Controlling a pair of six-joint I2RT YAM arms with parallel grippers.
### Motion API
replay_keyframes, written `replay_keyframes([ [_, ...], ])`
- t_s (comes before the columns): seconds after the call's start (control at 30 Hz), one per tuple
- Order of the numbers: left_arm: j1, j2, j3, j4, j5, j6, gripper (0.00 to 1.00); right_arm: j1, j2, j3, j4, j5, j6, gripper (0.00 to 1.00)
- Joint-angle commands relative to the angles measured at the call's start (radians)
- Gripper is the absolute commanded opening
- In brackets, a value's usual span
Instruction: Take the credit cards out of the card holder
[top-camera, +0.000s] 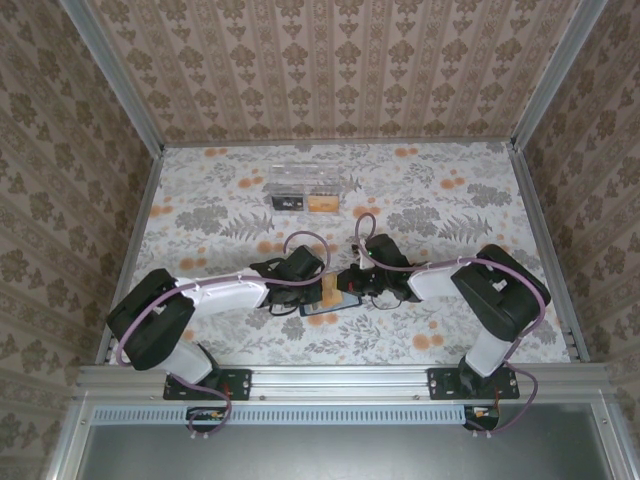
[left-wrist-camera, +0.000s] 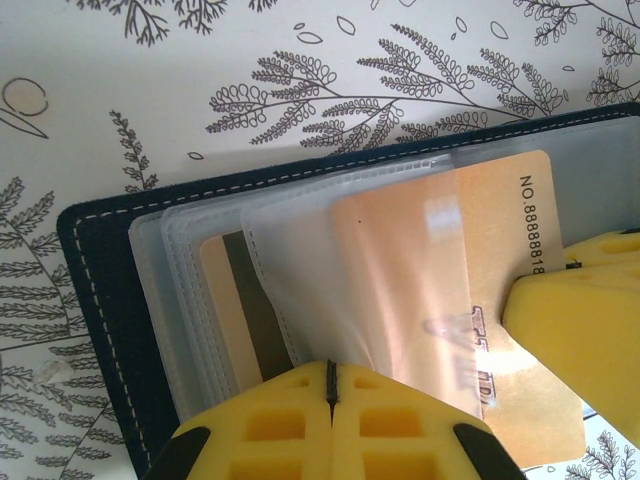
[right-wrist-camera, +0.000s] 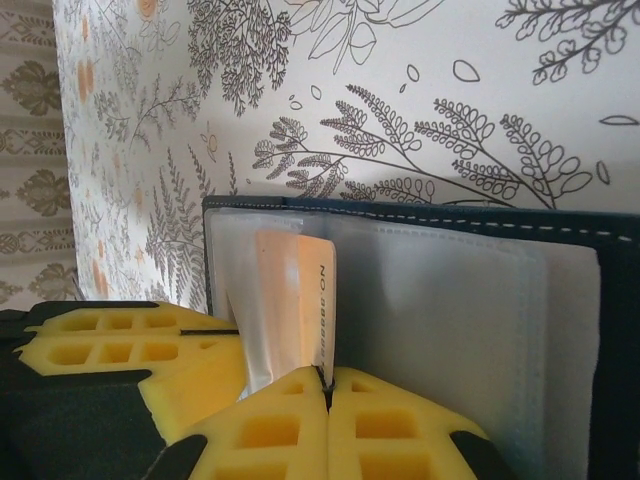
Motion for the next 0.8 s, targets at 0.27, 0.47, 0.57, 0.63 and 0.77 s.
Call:
replay_keyframes([
  [0.27, 0.000, 0.042, -0.036, -0.100, -0.028, 0.001, 0.00, -0.112, -0.067, -0.095, -0.056, 0.013, -0.029, 0.00],
  [0.47, -0.001, 0.029, -0.037, -0.107, -0.031, 0.007, 0.00, -0.189, -0.131, -0.156, -0.048, -0.014, -0.039, 0.00],
  [0.57, -0.001, 0.024, -0.030, -0.110, -0.030, 0.012, 0.00, -0.211, -0.202, -0.166, -0.099, -0.017, -0.060, 0.00],
  [0.63, -0.002, 0.009, -0.027, -0.105, -0.030, 0.013, 0.00, -0.215, -0.259, -0.158, -0.142, -0.016, -0.074, 0.00],
  [0.77, -0.005, -0.093, -0.029, -0.100, -0.053, 0.023, 0.01, -0.214, -0.404, -0.106, -0.279, 0.008, -0.114, 0.00],
])
